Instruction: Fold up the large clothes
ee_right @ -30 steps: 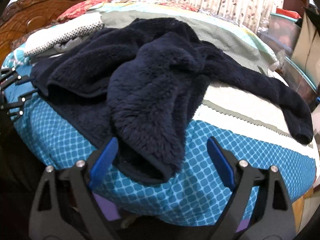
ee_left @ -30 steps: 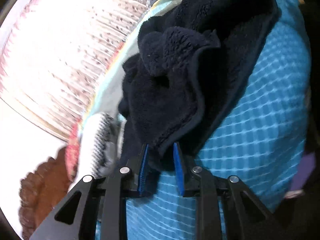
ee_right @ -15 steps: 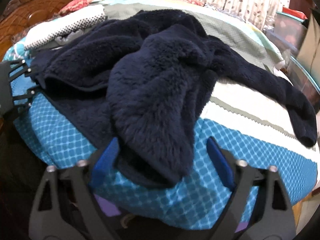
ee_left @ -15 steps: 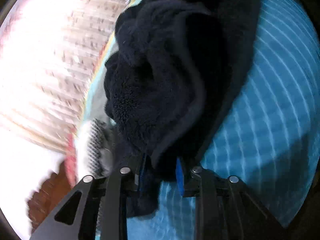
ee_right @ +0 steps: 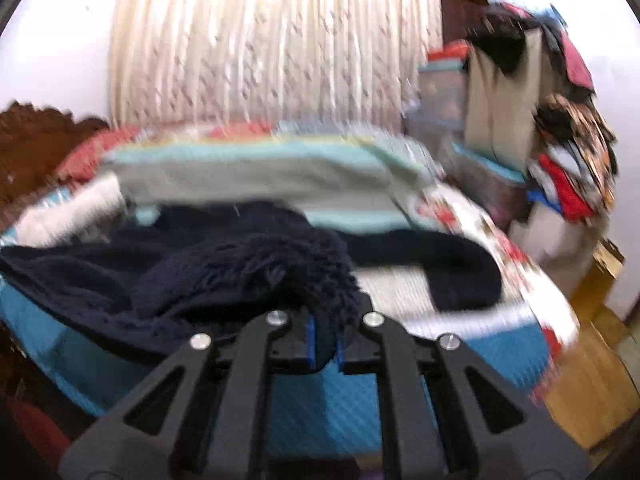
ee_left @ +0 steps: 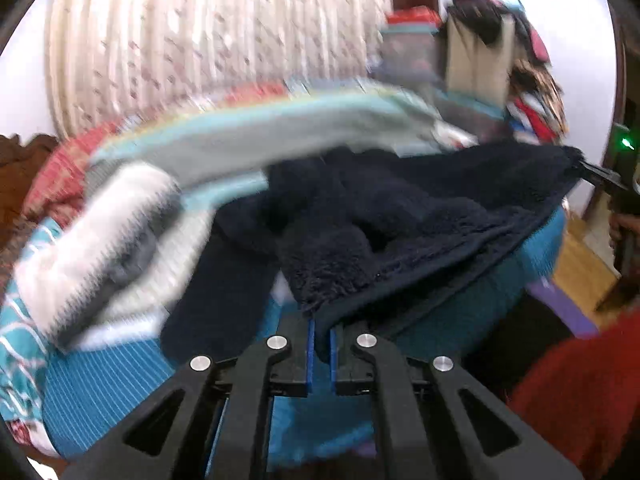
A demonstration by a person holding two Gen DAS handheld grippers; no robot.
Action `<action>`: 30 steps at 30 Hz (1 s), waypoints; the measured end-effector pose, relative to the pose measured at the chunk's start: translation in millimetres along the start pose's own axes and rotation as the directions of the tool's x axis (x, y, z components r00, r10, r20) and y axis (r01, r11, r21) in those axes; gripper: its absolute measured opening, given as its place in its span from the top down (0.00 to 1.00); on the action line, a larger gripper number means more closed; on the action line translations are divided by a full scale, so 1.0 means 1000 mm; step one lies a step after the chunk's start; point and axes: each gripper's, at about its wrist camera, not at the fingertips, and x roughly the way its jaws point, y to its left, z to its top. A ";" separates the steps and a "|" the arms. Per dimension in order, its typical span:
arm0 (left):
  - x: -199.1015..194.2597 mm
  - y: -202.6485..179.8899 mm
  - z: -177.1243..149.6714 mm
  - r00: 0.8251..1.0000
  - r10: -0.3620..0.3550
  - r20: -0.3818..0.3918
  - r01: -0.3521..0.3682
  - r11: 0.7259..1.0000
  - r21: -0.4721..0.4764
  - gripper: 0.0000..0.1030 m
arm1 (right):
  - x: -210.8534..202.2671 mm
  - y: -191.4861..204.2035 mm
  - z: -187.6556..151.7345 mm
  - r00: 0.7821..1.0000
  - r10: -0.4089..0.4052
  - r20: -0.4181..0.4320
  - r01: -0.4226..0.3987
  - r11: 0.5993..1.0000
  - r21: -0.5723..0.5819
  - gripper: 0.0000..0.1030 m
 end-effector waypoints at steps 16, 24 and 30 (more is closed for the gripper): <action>0.014 0.040 -0.097 0.936 -0.154 -0.317 0.098 0.978 -0.184 0.67 | 0.020 -0.062 -0.084 0.892 0.146 -0.428 -0.114 0.989 0.099 0.35; 0.020 0.174 -0.098 0.984 -0.078 -0.160 -0.047 0.754 -0.656 0.67 | 0.034 0.050 -0.018 0.854 0.345 -0.389 -0.435 0.885 -0.169 0.26; 0.100 0.222 -0.095 0.978 -0.181 -0.108 0.016 0.576 -0.817 0.67 | 0.026 0.112 -0.043 0.674 0.352 -0.650 -0.635 0.725 -0.266 0.24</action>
